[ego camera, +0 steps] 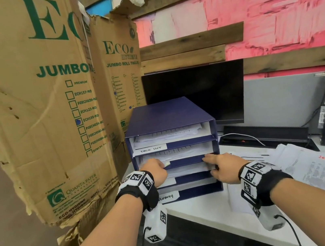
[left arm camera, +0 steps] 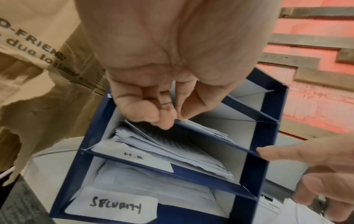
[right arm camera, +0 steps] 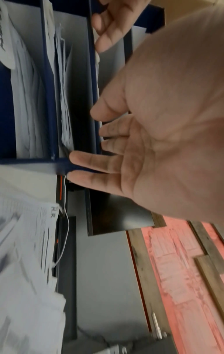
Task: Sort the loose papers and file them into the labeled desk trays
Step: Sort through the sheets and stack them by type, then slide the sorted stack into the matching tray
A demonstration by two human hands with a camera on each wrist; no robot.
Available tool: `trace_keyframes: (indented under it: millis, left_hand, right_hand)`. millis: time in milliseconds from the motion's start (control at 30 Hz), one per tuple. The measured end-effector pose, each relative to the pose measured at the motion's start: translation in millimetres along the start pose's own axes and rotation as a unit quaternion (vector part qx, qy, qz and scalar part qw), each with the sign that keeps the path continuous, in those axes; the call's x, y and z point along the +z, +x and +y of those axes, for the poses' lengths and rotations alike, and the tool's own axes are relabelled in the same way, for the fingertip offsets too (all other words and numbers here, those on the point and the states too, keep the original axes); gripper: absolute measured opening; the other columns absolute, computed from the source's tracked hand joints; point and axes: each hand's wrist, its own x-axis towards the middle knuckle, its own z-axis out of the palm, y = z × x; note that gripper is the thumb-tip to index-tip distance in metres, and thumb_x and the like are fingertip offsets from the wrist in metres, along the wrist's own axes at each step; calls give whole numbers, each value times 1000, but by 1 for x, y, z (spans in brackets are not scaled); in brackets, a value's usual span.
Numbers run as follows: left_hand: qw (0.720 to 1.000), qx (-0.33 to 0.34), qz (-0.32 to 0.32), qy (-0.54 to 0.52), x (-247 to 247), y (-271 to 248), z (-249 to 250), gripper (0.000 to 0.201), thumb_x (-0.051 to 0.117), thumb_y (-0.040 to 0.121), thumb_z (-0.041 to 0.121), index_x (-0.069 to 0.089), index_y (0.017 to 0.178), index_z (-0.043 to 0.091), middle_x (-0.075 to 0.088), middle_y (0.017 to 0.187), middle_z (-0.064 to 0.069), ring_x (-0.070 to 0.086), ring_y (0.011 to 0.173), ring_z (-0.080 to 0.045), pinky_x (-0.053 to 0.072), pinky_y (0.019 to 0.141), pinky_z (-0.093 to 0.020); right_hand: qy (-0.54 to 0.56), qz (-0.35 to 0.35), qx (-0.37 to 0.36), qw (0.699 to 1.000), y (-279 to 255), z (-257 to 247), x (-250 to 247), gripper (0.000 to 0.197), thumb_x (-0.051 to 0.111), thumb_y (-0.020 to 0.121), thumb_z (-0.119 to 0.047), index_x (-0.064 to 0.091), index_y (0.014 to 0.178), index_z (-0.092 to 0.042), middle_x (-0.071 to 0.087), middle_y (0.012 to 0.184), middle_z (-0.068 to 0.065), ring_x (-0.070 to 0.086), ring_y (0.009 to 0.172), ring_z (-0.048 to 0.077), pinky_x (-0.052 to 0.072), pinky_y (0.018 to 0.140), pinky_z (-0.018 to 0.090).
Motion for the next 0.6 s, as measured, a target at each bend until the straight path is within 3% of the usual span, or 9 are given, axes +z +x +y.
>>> trace_keyframes:
  millis: [100,233,300,367,433,500,600]
  left_hand:
    - [998,31,-12,50,11,-13,18,30,49,90,7,64,115,10,62,94,-10,60,81,-29,53,72,-33]
    - [994,65,-26,81,31,-22,43,27,51,89,11,63,113,14,64,107,-10,63,94,-28,54,85,-34]
    - [991,85,-45,88,45,-23,58,20,50,89,10,64,104,11,63,98,-10,59,81,-26,55,75,-34]
    - [986,106,-69,111,61,-26,75,27,48,91,9,63,113,5,63,107,-13,56,83,-26,51,69,-31]
    - [979,127,-89,133,81,-29,94,31,47,92,8,62,119,6,62,121,-12,59,99,-28,51,79,-31]
    - [976,143,-103,127,100,-29,109,32,47,92,8,64,119,7,62,123,-10,59,110,-27,50,93,-30]
    - [968,159,-130,147,129,-26,131,34,46,91,10,65,119,9,63,122,-8,59,113,-27,49,96,-31]
  right_hand:
    - [0,10,44,999,-30,23,-5,47,44,94,-27,40,141,-30,38,150,-4,40,133,22,35,109,35]
    - [-15,-3,137,991,-73,63,-12,42,44,92,-27,50,134,-30,49,140,-5,46,128,18,39,104,31]
    - [-18,-19,175,984,-91,87,-9,41,46,91,-27,53,132,-28,52,137,-5,49,125,18,40,103,30]
    - [-14,-38,208,977,-106,112,-4,43,47,88,-28,54,130,-28,54,135,-4,51,123,19,41,103,31]
    - [-7,-58,235,970,-121,138,3,43,49,86,-27,55,129,-25,54,135,-3,51,122,20,41,104,31]
    - [-2,-75,250,965,-135,154,6,41,49,87,-22,58,127,-19,56,133,0,53,121,20,42,103,31]
    - [11,-91,274,957,-153,174,9,38,47,86,-16,63,119,-8,61,127,5,57,115,21,46,99,31]
